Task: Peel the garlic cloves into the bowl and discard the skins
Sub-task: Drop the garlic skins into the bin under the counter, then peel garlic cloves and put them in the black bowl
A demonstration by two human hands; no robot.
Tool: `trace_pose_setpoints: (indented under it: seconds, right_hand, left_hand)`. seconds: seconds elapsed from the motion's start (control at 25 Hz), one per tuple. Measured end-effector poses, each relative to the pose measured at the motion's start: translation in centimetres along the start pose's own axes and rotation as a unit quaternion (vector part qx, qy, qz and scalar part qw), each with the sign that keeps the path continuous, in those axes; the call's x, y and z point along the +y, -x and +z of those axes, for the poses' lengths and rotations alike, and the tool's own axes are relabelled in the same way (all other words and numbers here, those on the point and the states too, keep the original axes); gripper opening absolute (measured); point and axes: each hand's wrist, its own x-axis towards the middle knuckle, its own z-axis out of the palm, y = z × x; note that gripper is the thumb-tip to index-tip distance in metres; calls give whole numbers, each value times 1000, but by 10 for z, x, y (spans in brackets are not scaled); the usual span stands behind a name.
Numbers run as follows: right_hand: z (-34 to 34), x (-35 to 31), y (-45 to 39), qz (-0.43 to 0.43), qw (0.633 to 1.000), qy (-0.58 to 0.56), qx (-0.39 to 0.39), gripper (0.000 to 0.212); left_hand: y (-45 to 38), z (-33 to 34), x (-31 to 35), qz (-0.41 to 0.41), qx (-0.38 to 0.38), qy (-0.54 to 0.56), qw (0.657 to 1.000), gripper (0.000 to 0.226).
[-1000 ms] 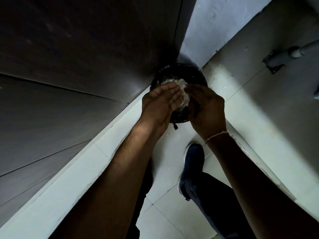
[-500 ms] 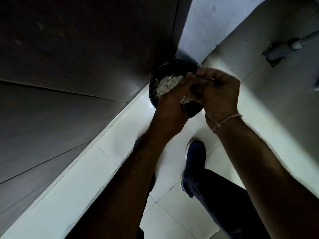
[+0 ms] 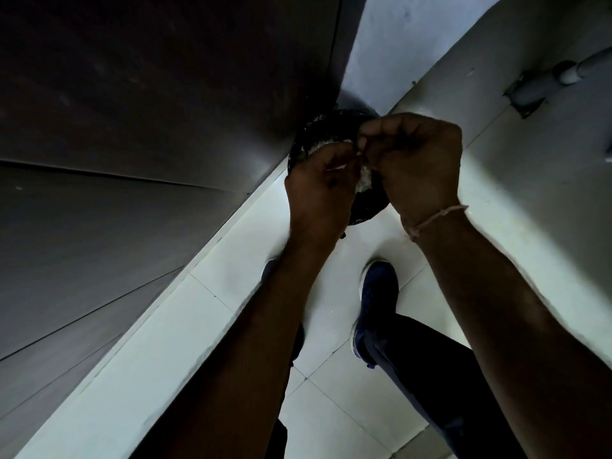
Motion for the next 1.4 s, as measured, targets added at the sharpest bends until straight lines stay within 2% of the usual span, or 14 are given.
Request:
trace_pose_setpoints:
  seconds: [0.12, 0.2, 0.24, 0.32, 0.36, 0.44, 0.64, 0.88, 1.04, 1.16, 1.4]
  right_hand:
    - [-9, -34, 21, -44, 999, 20, 4, 8]
    - [-20, -55, 46, -46, 998, 46, 9, 20]
    - [-29, -64, 60, -43, 998, 49, 8, 25]
    - [-49, -82, 88, -61, 996, 64, -2, 18]
    - [-61, -94, 101, -72, 994, 82, -8, 16]
    - [-85, -126, 131, -78, 992, 98, -10, 18]
    - [-149, -220, 198, -102, 985, 136, 41, 30]
    - [-241, -289, 290, -112, 969, 161, 148, 37]
    - [-291, -298, 348, -109, 949, 180, 235, 37]
    - [-338, -294, 389, -77, 930, 171, 317, 37]
    - [-428, -262, 472, -41, 871, 163, 461, 41]
  left_hand:
    - [27, -16, 31, -33, 38, 64, 997, 14]
    - [51, -27, 57, -35, 55, 67, 996, 16]
    - [63, -32, 71, -31, 66, 51, 996, 17]
    - [86, -40, 100, 7, 80, -22, 997, 9]
    - [95, -43, 119, 32, 74, -59, 995, 16]
    - [122, -49, 161, 67, 40, -107, 991, 24]
    - [203, -69, 250, 168, -93, -157, 969, 26]
    - [285, -60, 338, 194, -236, -183, 934, 35]
    - [329, -22, 381, 281, -338, -198, 876, 35]
    - [369, 25, 403, 305, -414, -222, 829, 34]
    - [467, 131, 408, 375, -541, -225, 719, 37]
